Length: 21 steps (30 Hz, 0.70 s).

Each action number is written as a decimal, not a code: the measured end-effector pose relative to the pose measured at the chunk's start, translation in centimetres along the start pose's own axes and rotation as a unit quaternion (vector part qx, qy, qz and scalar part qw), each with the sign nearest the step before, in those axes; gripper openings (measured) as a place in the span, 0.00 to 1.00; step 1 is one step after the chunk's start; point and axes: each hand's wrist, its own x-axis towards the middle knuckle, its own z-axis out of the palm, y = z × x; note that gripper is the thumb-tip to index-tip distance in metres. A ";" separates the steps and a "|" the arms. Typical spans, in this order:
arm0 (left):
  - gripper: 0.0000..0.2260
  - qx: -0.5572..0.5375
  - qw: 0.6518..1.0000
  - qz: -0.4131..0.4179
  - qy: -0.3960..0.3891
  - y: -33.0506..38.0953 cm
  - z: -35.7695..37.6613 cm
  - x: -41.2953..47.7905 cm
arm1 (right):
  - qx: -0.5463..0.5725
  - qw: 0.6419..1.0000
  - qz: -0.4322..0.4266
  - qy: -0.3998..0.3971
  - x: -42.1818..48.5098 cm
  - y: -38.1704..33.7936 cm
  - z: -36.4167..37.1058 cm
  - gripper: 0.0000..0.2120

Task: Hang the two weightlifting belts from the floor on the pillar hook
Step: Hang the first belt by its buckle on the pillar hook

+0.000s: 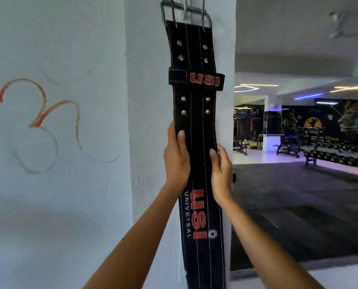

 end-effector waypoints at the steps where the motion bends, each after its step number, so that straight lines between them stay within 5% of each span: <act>1: 0.14 0.005 1.000 -0.021 -0.004 -0.9 -0.3 -1.9 | -0.014 1.000 0.017 0.013 -2.0 0.9 -0.4 0.12; 5: 0.08 0.024 0.991 -0.132 -0.017 -3.6 -1.7 -10.1 | -0.055 0.992 0.116 0.017 -8.8 2.3 -1.6 0.08; 11: 0.11 0.052 0.972 -0.224 -0.045 -3.6 -3.2 -12.0 | -0.088 0.962 0.260 -0.011 -10.1 -0.7 -1.3 0.22; 17: 0.13 0.048 0.977 -0.203 -0.031 -1.6 -4.7 -13.9 | -0.057 0.941 0.331 -0.035 -10.9 -3.0 -2.3 0.24; 21: 0.11 0.073 0.954 -0.273 -0.098 -2.0 -5.1 -13.9 | -0.086 0.921 0.373 -0.066 -12.1 -3.3 -2.8 0.26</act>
